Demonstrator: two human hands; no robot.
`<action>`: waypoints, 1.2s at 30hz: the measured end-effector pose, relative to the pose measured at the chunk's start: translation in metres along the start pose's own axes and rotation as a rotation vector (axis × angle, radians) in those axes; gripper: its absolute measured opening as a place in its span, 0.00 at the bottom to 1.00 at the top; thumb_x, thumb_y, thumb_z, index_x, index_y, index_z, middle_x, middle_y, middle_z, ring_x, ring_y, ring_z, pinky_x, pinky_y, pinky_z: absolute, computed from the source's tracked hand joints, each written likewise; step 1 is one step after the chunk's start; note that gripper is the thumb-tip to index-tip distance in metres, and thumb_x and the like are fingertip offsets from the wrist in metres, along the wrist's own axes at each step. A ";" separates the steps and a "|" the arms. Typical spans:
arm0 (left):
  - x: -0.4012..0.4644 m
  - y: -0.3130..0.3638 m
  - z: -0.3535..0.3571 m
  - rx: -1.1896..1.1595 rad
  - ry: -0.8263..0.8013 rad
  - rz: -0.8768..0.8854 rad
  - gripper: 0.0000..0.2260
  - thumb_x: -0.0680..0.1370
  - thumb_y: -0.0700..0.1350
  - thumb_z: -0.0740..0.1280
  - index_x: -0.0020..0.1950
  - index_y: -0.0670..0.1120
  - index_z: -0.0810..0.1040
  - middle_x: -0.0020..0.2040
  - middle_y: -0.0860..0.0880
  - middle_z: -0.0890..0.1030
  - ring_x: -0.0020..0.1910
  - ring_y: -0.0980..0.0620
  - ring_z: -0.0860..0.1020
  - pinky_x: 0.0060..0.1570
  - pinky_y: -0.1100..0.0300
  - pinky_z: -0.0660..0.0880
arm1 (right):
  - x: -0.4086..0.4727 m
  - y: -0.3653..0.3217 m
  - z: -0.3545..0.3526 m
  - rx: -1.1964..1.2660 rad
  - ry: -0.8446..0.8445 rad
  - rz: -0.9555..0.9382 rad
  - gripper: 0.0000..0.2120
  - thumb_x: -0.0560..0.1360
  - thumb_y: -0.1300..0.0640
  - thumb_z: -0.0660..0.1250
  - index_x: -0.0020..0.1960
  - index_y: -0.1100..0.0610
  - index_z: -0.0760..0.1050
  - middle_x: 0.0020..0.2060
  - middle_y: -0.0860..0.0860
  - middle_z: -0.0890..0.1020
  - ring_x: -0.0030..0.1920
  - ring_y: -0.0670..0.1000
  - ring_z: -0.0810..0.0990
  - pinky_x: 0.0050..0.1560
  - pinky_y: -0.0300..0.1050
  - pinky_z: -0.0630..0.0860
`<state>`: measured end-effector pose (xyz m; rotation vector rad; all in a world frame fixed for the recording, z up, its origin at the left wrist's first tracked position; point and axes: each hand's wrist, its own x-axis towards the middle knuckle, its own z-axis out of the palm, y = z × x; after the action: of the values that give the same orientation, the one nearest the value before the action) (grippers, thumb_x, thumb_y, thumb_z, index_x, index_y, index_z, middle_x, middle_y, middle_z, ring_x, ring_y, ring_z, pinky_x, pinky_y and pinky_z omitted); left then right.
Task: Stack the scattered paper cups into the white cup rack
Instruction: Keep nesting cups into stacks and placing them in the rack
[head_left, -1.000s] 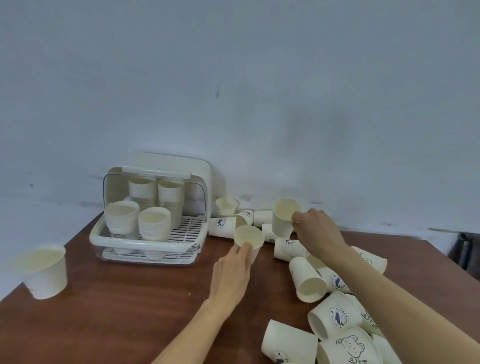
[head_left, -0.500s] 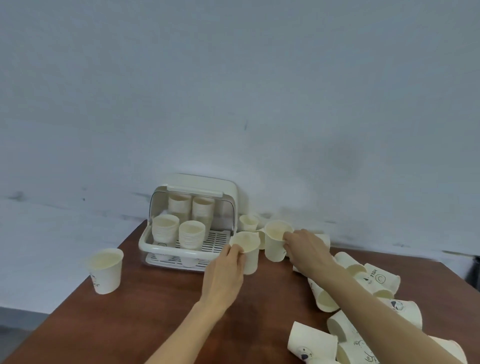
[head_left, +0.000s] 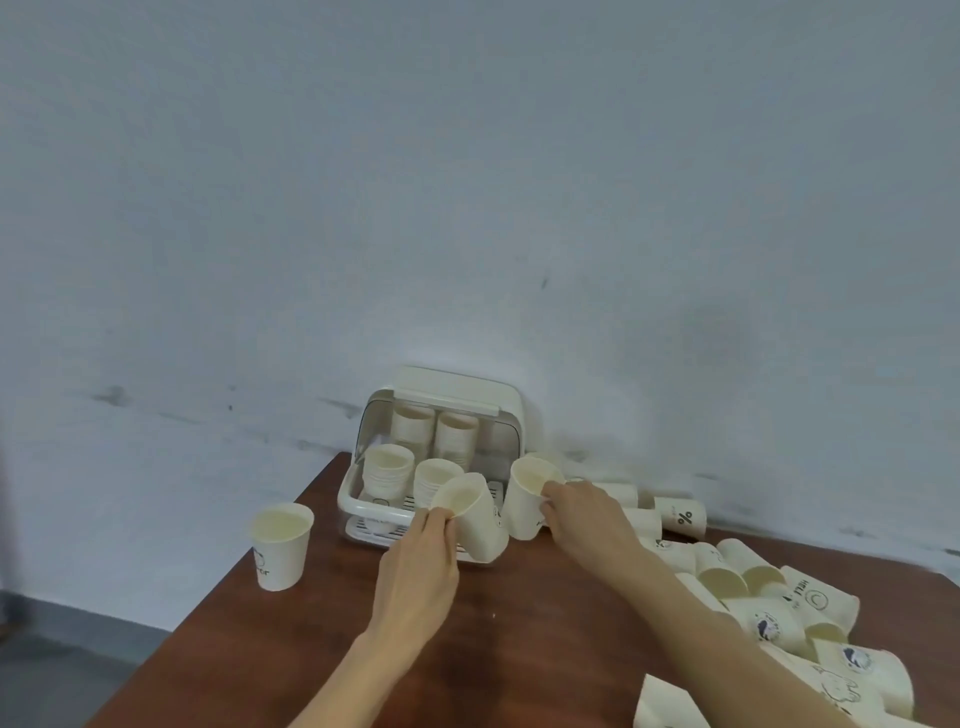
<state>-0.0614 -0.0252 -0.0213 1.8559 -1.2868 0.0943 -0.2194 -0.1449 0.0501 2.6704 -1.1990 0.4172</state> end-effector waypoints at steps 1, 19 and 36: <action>0.000 -0.005 -0.004 0.005 0.001 -0.006 0.10 0.83 0.48 0.53 0.57 0.49 0.73 0.52 0.52 0.76 0.48 0.46 0.77 0.43 0.53 0.72 | 0.005 -0.007 0.000 0.014 0.010 -0.010 0.10 0.80 0.57 0.54 0.50 0.59 0.73 0.45 0.56 0.79 0.48 0.59 0.77 0.41 0.50 0.70; 0.016 -0.062 -0.032 -0.030 0.067 -0.020 0.07 0.81 0.49 0.56 0.55 0.52 0.73 0.51 0.53 0.77 0.47 0.46 0.79 0.46 0.47 0.75 | 0.089 -0.087 0.046 0.052 0.009 -0.009 0.05 0.78 0.64 0.56 0.52 0.59 0.69 0.47 0.56 0.77 0.44 0.58 0.75 0.37 0.48 0.66; 0.043 -0.062 -0.042 0.042 0.156 -0.007 0.09 0.82 0.47 0.55 0.53 0.48 0.74 0.52 0.51 0.77 0.44 0.42 0.78 0.42 0.48 0.74 | 0.080 -0.089 0.101 0.110 -0.133 -0.061 0.19 0.74 0.68 0.55 0.64 0.63 0.59 0.53 0.60 0.75 0.49 0.62 0.77 0.38 0.50 0.65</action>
<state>0.0237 -0.0220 -0.0106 1.8492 -1.1788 0.2589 -0.0838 -0.1706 -0.0238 2.8614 -1.1569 0.3095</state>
